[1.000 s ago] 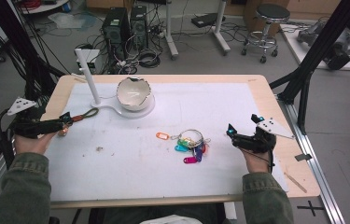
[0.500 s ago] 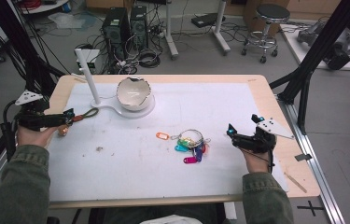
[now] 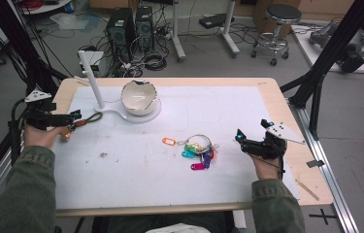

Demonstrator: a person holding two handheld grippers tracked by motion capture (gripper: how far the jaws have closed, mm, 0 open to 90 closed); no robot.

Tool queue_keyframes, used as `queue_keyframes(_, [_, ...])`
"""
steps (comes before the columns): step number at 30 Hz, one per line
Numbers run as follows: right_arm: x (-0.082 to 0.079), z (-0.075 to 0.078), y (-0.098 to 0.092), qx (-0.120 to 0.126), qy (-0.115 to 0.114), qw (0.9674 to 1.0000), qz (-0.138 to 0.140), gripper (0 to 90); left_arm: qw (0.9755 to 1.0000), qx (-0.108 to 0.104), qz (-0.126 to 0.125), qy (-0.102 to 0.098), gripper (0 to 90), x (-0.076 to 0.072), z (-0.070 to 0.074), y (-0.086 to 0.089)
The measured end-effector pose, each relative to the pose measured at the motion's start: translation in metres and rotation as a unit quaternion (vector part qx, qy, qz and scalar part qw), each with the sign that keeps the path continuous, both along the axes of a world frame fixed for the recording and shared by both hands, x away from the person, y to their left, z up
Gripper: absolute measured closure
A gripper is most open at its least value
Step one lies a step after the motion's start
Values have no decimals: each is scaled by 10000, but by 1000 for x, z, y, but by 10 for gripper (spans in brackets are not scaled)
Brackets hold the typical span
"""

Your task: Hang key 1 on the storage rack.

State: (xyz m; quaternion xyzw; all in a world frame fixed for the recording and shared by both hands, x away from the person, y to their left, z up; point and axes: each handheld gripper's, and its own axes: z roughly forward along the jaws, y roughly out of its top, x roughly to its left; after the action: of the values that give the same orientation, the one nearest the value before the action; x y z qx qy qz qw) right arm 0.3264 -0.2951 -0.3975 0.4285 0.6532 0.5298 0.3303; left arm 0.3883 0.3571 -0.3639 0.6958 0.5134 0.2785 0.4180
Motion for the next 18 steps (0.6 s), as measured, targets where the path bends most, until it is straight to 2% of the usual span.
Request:
queue_keyframes(6, [0,0,0,1,-2,10000,-25,5,9996,-1,-57,260,18,12,-9,3])
queue_keyframes(10, [1,0,1,-29,3,10000,-16,5,9988,161,-141,433,18,21,-11,3])
queue_keyframes(12, [1,-1,1,-46,10,10000,-6,5,9979,338,-217,516,18,25,-10,1])
queue_keyframes(18, [1,0,1,-57,-9,10000,-16,5,9967,422,-314,626,18,33,-10,0])
